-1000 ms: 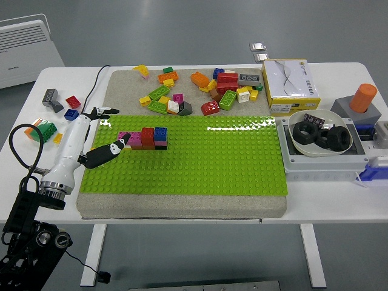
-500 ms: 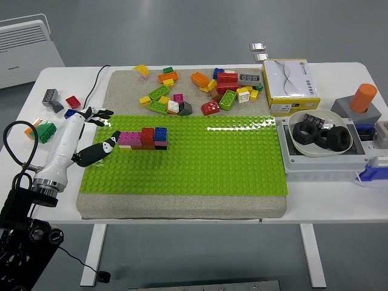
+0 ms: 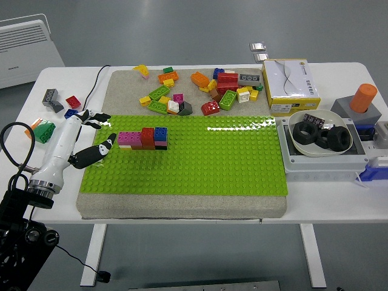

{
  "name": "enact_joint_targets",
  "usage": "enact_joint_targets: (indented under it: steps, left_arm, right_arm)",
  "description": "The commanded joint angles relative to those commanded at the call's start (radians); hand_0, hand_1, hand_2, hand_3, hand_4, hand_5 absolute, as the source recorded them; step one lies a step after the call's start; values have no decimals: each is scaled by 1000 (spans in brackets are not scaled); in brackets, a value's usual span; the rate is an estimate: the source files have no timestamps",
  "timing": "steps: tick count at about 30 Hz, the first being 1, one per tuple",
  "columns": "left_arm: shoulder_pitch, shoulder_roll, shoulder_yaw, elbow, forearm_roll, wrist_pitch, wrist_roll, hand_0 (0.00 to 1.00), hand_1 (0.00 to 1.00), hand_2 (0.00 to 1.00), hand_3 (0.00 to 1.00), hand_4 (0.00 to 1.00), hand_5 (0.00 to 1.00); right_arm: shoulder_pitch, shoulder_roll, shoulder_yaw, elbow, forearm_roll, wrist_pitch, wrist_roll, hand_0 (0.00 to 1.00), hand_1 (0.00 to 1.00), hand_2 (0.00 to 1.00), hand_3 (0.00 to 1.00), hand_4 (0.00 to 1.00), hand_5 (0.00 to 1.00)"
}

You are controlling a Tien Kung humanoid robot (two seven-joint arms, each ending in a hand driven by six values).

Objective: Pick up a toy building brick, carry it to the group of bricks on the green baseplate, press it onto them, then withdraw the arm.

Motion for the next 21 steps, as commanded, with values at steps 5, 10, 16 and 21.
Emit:
enact_joint_targets:
  steps: [5,10,16,21]
  left_arm:
    - [1,0,7,4,-1,0,0,754,576,617,619,697,186]
    - [2,0,9,3,1,-10,0,754,579,616,618,694,186]
    - [0,-2,10,-3,-7,-59,-12,758,590,628,624,703,176]
    - [3,-6,4,-4,-9,-68,-12,757,590,628,625,700,170]
  right_arm:
    - [1,0,30,0,-27,2,-1,518,626,738,797,865,993]
    - [-1,0,71,0,-62,5,-3,518,624,736,796,862,996]
    - [-3,0,117,0,-92,6,-6,518,625,731,796,857,998]
    - [-2,0,155,0,-125,9,-7,518,624,731,797,856,998]
